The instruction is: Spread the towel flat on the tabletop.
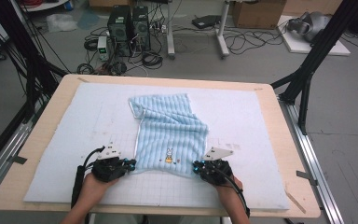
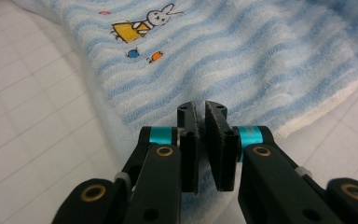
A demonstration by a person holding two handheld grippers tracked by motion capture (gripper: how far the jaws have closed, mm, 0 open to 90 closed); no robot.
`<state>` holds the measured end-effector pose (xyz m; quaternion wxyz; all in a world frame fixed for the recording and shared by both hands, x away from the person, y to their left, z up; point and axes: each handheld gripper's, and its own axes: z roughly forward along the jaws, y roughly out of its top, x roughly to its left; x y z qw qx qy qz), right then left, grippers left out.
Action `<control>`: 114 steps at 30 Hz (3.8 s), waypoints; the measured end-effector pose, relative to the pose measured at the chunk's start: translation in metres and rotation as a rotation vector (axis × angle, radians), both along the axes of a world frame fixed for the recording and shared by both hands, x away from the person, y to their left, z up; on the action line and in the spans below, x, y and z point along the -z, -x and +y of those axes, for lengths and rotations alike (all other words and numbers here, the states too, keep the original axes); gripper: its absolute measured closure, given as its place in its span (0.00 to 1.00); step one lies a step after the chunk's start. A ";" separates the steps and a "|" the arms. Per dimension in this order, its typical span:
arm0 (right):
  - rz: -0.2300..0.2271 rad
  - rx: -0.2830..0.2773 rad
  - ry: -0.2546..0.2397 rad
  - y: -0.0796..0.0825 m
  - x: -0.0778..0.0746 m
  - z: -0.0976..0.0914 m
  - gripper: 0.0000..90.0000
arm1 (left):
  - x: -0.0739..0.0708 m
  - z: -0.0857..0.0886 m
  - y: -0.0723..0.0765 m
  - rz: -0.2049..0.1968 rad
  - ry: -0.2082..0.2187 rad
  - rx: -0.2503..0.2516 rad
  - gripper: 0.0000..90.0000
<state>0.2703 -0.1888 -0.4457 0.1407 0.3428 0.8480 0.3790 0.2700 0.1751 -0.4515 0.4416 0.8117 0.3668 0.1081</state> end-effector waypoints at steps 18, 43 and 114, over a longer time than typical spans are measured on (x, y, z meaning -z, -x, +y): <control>-0.033 -0.027 -0.100 0.031 -0.007 -0.008 0.53 | -0.006 0.020 0.030 -0.129 0.131 -0.046 0.60; -0.051 0.196 -0.036 -0.041 0.004 -0.003 0.55 | -0.002 -0.014 -0.047 -0.085 0.022 -0.131 0.54; -0.102 0.275 0.015 -0.061 0.003 0.018 0.67 | -0.003 -0.009 -0.086 -0.006 -0.070 -0.205 0.95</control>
